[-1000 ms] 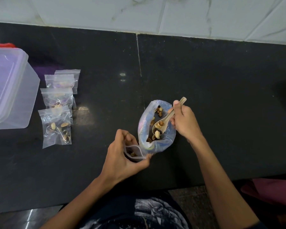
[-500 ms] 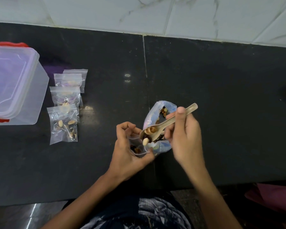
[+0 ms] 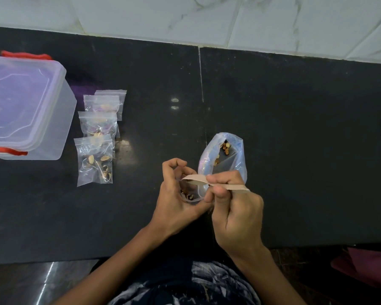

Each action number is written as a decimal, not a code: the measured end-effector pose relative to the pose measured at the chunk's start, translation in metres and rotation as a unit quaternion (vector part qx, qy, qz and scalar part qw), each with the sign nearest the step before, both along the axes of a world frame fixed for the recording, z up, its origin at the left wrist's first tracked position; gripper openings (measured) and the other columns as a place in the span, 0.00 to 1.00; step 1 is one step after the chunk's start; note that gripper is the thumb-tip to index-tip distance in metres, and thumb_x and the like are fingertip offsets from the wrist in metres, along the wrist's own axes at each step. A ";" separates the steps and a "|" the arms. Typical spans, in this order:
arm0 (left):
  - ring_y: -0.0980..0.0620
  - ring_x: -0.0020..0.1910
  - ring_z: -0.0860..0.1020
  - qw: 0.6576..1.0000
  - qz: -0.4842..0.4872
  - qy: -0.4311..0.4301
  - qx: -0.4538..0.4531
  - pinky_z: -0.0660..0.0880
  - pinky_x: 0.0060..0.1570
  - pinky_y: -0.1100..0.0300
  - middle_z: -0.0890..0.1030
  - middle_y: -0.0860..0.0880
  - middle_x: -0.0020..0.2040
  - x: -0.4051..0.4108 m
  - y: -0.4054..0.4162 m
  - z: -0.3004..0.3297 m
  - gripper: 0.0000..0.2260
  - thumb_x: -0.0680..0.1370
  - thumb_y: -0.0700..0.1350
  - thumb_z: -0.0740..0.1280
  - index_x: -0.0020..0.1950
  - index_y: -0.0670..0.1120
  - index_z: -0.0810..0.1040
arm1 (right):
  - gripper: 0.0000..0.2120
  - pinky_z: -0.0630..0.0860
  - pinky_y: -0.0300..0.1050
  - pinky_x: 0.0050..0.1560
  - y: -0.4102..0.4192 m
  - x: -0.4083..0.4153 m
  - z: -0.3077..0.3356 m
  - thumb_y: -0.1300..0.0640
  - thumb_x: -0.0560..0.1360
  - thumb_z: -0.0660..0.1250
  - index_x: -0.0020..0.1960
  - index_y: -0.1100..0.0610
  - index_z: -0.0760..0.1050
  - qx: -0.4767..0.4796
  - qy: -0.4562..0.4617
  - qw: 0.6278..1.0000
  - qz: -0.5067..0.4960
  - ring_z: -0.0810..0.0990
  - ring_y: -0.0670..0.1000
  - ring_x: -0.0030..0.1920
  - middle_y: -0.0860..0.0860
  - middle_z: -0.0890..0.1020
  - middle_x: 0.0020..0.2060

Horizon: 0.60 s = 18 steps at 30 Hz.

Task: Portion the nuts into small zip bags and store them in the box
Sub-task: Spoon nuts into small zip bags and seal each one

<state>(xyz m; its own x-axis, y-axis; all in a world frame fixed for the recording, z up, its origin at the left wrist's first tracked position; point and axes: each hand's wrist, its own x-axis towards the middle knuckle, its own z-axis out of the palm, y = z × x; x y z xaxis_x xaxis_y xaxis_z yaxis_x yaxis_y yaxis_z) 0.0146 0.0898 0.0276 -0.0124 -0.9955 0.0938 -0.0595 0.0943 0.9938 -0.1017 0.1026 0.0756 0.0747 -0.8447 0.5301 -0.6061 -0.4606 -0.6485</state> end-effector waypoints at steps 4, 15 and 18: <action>0.55 0.36 0.77 1.000 0.003 0.001 -0.005 0.75 0.38 0.65 0.77 0.53 0.44 0.000 0.001 0.001 0.29 0.64 0.53 0.75 0.55 0.60 0.60 | 0.26 0.74 0.39 0.27 0.001 -0.003 -0.002 0.46 0.83 0.48 0.42 0.59 0.78 -0.008 -0.015 0.999 -0.034 0.78 0.44 0.34 0.45 0.76 0.45; 0.61 0.36 0.77 1.000 0.001 0.005 0.014 0.74 0.37 0.68 0.77 0.56 0.43 0.002 0.002 0.002 0.29 0.63 0.54 0.75 0.56 0.57 0.60 | 0.15 0.74 0.40 0.28 0.005 0.001 -0.009 0.48 0.83 0.50 0.48 0.53 0.72 -0.047 -0.016 0.998 -0.028 0.77 0.43 0.32 0.45 0.77 0.42; 0.60 0.37 0.78 1.000 0.005 -0.003 0.022 0.74 0.38 0.67 0.77 0.54 0.44 0.003 0.001 0.002 0.30 0.63 0.53 0.75 0.56 0.56 0.60 | 0.16 0.74 0.39 0.27 0.004 0.005 -0.008 0.47 0.83 0.50 0.47 0.52 0.72 -0.026 -0.016 0.998 -0.053 0.77 0.41 0.30 0.44 0.78 0.35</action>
<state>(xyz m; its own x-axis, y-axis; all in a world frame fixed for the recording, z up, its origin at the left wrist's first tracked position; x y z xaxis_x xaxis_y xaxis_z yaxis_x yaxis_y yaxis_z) 0.0181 0.0910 0.0294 -0.0032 -0.9987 0.0505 -0.0668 0.0506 0.9965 -0.0970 0.1065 0.0674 -0.0312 -0.8183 0.5740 -0.6333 -0.4281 -0.6447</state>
